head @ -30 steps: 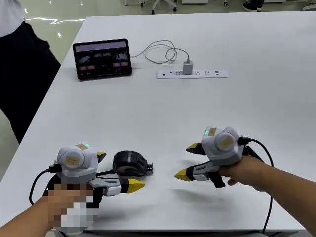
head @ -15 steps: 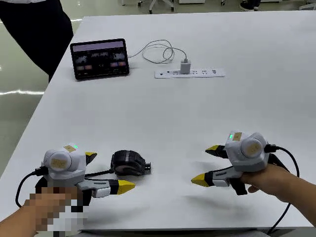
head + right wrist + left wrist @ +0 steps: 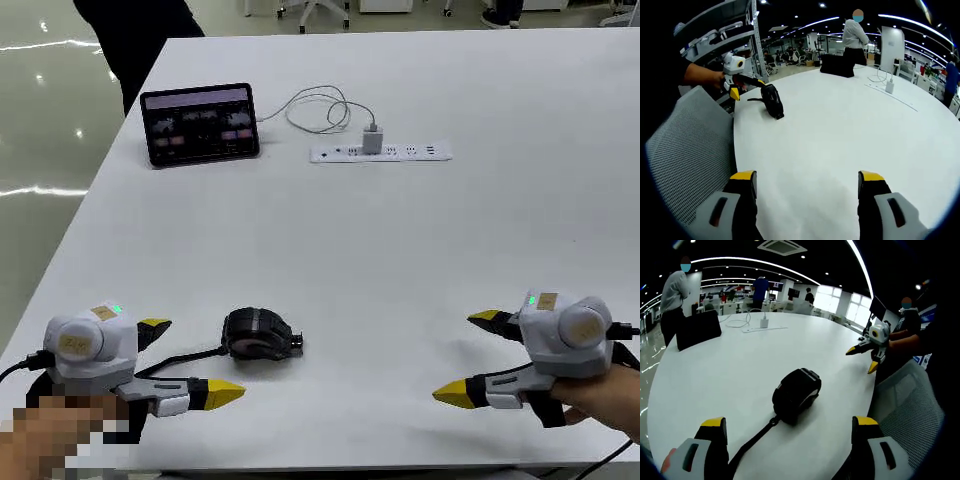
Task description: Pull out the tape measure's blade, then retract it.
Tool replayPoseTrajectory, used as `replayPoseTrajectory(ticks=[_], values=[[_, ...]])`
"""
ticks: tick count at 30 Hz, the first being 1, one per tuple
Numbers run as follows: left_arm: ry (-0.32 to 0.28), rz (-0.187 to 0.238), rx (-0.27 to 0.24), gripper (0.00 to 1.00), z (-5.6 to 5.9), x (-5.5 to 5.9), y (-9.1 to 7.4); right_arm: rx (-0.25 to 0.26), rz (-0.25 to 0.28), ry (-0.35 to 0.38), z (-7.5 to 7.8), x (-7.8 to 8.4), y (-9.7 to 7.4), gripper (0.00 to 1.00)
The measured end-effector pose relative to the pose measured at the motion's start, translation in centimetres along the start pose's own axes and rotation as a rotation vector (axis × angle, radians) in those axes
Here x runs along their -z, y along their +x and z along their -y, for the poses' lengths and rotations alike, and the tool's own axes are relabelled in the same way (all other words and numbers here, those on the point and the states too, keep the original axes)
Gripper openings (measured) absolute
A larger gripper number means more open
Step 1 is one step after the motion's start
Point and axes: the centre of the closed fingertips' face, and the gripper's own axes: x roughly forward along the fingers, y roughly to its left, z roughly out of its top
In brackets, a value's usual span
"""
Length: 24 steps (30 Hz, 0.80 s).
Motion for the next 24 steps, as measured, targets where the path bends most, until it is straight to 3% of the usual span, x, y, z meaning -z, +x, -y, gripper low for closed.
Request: replayPoseTrajectory(ticks=[7, 11, 17, 24], values=[[-0.005, 0.006, -0.02, 1.0, -0.3, 0.7, -0.8, 0.046, -0.006, -0.003, 0.9, 1.4, -2.4, 0.86], [-0.02, 0.014, -0.032, 1.0, -0.5, 0.4, -1.3, 0.063, 0.001, 0.003, 0.9, 1.6, -3.6, 0.88], [-0.004, 0.003, -0.029, 1.0, -0.3, 0.5, -1.7, 0.097, -0.012, 0.008, 1.0, 2.9, -4.6, 0.93], [-0.004, -0.014, -0.024, 1.0, -0.4, 1.0, -2.2, 0.095, -0.005, 0.04, 0.8, 3.1, -5.2, 1.0]])
